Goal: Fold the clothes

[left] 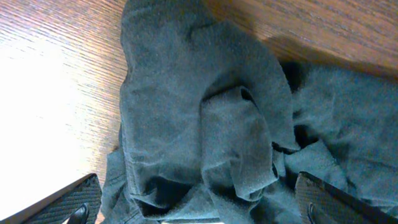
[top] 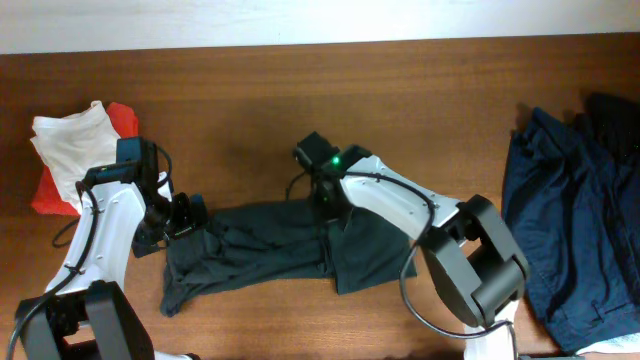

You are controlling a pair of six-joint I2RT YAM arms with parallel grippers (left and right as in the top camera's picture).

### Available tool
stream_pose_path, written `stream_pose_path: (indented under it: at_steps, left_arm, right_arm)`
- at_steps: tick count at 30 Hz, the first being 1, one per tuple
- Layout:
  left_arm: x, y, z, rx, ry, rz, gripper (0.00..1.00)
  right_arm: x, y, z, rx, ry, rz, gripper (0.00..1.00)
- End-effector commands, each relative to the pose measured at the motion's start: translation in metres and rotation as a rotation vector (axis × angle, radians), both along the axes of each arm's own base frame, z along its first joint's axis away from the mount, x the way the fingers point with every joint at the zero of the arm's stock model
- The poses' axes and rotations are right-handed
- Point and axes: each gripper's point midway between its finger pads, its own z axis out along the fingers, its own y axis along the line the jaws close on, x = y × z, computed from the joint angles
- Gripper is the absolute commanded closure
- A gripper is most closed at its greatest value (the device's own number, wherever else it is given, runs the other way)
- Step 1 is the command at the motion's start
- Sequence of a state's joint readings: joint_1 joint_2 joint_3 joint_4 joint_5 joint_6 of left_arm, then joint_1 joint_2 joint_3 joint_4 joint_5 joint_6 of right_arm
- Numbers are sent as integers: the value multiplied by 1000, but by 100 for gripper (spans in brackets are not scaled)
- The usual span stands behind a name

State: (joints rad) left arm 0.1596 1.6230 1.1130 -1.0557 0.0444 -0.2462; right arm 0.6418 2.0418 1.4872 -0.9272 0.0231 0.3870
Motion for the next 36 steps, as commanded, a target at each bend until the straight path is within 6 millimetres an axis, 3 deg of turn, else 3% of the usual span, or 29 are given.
stream_pose_path:
  at_steps: [1,5,8,10,12,14,17,20,22,26,29,33,36]
  left_arm:
    - [4,4,7,11,-26,-5,1]
    - [4,4,7,11,-25,-5,1]
    - [4,4,7,11,-26,-5,1]
    - [4,4,7,11,-25,-5,1]
    - [2,4,7,10,-18,-5,1]
    - [3,4,7,10,-19,-5,1]
    - [3,4,7,10,-19,-5,1]
    - [2,3,7,10,-18,-5,1]
    - [3,3,7,10,-19,-5,1]
    - [2,3,7,10,-18,-5,1]
    - [3,3,7,10,-19,-5,1]
    - [3,3,7,10,-19,-5,1]
    - [3,4,7,10,-21,-5,1]
  right_arm:
    - [28,14,54,76,-97,68,94]
    - [30,23,54,117,-102,80,92]
    - [19,37,50,170,-52,136,87]
    - [17,40,47,166,-51,146,72]
    - [13,22,56,136,-16,78,57]
    - [-3,3,56,81,53,28,53]
    - [-49,8,30,9,154,89,56]
    - [-66,5,-5,-8,175,32,57]
    - [-67,4,-12,-5,170,34,59]
    - [-64,6,-13,4,158,34,94]
    - [-61,5,-8,9,154,26,96]
    - [-42,17,35,58,131,51,96]
    - [-44,25,38,100,148,69,96]
